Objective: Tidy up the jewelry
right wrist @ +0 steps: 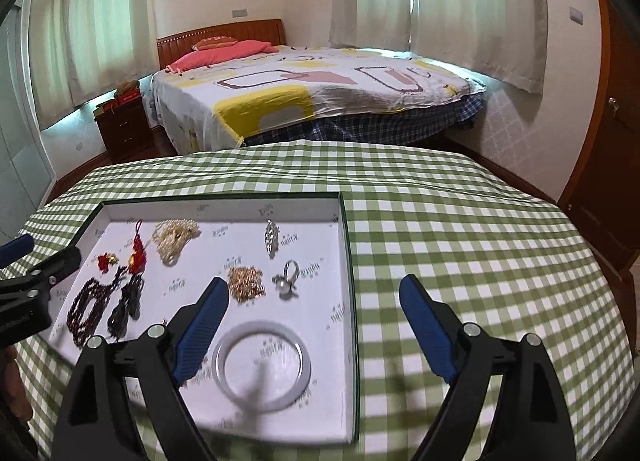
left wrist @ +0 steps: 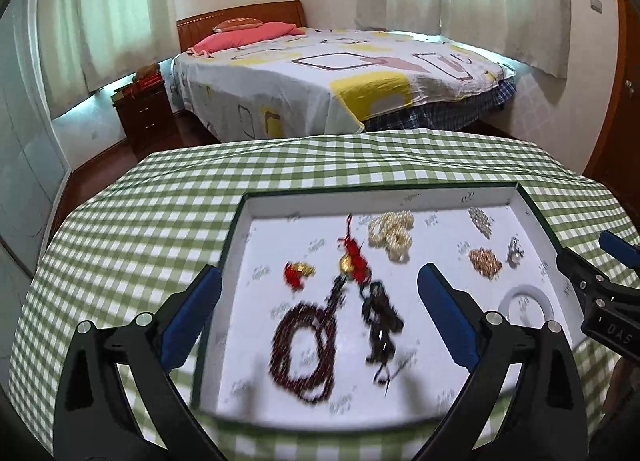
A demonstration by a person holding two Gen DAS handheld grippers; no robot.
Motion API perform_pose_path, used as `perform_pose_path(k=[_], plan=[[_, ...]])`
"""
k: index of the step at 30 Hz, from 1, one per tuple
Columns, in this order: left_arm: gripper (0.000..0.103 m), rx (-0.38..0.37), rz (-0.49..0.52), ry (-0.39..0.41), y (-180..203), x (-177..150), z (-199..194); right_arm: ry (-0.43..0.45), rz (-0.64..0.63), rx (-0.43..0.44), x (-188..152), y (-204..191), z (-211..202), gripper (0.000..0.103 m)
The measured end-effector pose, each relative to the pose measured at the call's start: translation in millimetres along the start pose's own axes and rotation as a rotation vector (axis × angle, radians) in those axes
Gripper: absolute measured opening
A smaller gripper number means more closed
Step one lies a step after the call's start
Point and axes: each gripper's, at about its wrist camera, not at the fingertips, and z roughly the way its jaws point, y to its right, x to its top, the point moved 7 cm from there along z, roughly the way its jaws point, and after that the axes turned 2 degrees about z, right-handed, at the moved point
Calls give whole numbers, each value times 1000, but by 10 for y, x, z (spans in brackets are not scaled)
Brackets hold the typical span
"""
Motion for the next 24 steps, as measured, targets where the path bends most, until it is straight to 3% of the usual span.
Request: perform_pose_path(k=[11, 24], plan=[[96, -18, -77, 9, -308, -270, -586, 31, -17, 30, -269, -223, -590, 84], [96, -20, -103, 104, -535, -415, -1470, 124, -66, 68, -298, -485, -1473, 85]])
